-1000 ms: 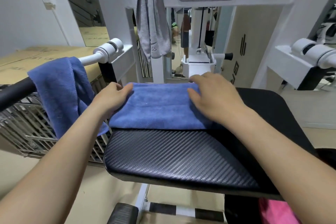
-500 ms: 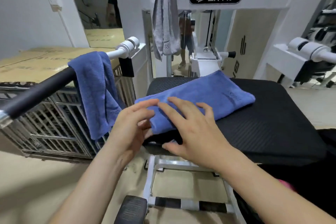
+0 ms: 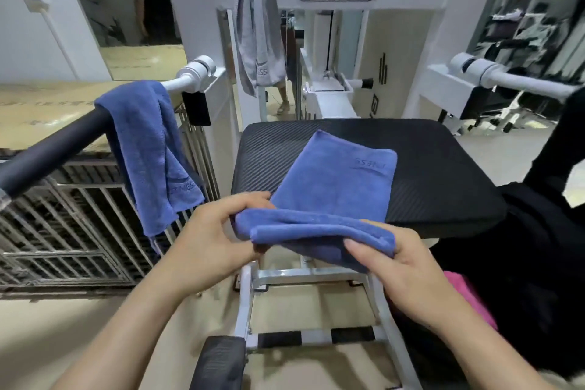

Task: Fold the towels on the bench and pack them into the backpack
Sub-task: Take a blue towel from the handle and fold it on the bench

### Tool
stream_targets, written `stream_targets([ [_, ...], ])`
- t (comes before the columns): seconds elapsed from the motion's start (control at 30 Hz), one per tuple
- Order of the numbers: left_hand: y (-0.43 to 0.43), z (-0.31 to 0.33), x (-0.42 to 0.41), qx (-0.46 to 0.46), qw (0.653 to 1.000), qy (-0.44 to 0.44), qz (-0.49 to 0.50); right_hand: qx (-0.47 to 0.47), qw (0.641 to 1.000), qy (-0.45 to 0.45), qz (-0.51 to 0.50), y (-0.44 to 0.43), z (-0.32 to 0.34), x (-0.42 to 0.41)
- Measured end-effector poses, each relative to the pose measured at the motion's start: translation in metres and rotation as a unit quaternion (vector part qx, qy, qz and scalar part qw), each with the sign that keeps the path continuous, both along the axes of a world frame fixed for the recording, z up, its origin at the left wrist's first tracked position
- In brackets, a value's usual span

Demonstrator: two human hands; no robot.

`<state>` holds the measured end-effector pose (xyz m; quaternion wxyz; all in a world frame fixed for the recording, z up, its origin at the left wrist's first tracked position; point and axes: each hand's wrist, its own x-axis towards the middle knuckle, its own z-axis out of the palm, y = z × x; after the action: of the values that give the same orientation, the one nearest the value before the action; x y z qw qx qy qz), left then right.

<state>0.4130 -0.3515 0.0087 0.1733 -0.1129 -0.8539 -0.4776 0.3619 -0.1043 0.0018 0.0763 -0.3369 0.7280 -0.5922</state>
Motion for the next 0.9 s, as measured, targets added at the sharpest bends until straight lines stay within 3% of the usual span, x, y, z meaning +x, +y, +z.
stream_targets([
  [0.07,0.002,0.015,-0.012,0.104,0.994,-0.016,-0.029,-0.032,0.998,-0.038,-0.037,0.005,0.012,-0.01],
  [0.13,0.011,0.027,-0.038,0.127,0.992,0.003,-0.006,-0.06,0.993,-0.018,-0.104,0.004,0.027,-0.029],
  [0.23,0.029,0.034,-0.092,0.032,0.994,0.021,0.103,-0.021,0.974,0.033,-0.221,-0.002,0.044,-0.074],
  [0.37,0.045,0.033,-0.15,-0.065,0.982,-0.021,0.178,0.131,0.934,0.082,-0.323,-0.013,0.045,-0.132],
  [0.47,0.043,0.025,-0.165,-0.107,0.972,-0.091,0.187,0.274,0.898,0.13,-0.319,-0.02,0.033,-0.151],
  [0.53,0.042,0.018,-0.164,-0.148,0.967,-0.078,0.193,0.342,0.863,0.193,-0.317,-0.023,0.026,-0.152],
  [0.67,0.045,0.012,-0.165,-0.193,0.961,-0.036,0.193,0.33,0.858,0.23,-0.319,-0.015,0.018,-0.151],
  [0.77,0.042,0.011,-0.167,-0.239,0.951,-0.064,0.187,0.314,0.856,0.266,-0.313,-0.005,0.016,-0.154],
  [0.83,0.039,0.013,-0.16,-0.284,0.94,0.014,0.19,0.319,0.836,0.349,-0.279,-0.001,0.017,-0.155],
  [0.9,0.037,0.015,-0.145,-0.298,0.937,0.13,0.129,0.31,0.819,0.438,-0.204,0.002,0.02,-0.157],
])
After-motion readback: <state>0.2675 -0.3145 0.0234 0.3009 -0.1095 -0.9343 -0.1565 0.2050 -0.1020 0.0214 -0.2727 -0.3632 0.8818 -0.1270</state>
